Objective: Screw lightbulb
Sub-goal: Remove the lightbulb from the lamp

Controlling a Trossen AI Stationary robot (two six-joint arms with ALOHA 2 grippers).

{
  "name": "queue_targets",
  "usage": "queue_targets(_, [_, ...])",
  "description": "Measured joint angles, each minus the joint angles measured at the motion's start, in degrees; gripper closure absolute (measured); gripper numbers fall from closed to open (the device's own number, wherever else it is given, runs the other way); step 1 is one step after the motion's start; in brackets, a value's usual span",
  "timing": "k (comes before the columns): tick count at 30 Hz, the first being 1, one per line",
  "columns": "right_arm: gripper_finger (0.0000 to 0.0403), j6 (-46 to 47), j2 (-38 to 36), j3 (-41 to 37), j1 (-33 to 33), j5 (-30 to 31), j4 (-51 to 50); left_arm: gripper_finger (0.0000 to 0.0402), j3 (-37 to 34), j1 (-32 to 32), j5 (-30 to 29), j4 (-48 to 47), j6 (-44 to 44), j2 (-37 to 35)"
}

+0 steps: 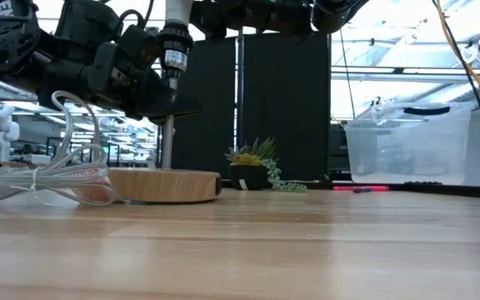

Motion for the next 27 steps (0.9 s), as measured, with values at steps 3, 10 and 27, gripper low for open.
queue_targets(3, [0.0104, -1.04, -1.09, 0.02, -0.03, 2.31, -3.4, 0.0379, 0.0, 0.04, -1.09, -0.35, -0.53, 0.01])
queue_targets(10, [0.0104, -4.26, -3.84, 0.02, 0.1, 6.97, -9.13, 0.0379, 0.02, 0.1, -1.82, 0.04, -0.83, 0.01])
queue_targets(27, [0.0104, -6.17, -8.04, 0.02, -1.07, 17.62, -24.17, 0.0379, -0.02, 0.07, -6.63, 0.15, -1.55, 0.05])
